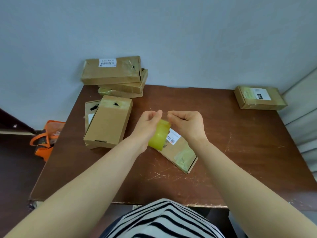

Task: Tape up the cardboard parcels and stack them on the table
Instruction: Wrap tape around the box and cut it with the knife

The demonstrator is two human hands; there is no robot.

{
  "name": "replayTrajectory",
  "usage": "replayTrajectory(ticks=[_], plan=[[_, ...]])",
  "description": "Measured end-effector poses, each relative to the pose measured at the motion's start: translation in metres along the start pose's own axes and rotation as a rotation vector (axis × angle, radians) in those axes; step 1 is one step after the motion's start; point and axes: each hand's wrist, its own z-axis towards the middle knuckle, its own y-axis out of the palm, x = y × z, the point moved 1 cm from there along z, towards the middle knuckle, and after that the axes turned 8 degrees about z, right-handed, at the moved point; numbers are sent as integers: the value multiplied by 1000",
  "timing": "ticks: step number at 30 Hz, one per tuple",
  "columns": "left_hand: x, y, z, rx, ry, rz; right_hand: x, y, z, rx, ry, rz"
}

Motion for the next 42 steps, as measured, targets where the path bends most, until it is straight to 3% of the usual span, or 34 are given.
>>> replayTrajectory(ticks=[4,10,16,23,29,36,42], plan=[[2,0,2,7,21,27,-1,-2,-1,-6,-26,-74],[5,0,-4,-13,-104,-66,-5,-6,-1,-86,-144,-71],[6,0,-7,-25,-91,-52,0,-4,-5,-85,-66,9],[4,0,-8,-24,-95,-39,-2,-3,-4,-52,-36,-120],[2,0,-8,-62,-122,-129,-3,-1,-2,-38,-143,-337],[3,-15,-12,-197,-28,-187,-1,2,3,-100,-87,-313],[-2,-13,-11,-33,73,-28,2,8,1,-182,-127,-287]])
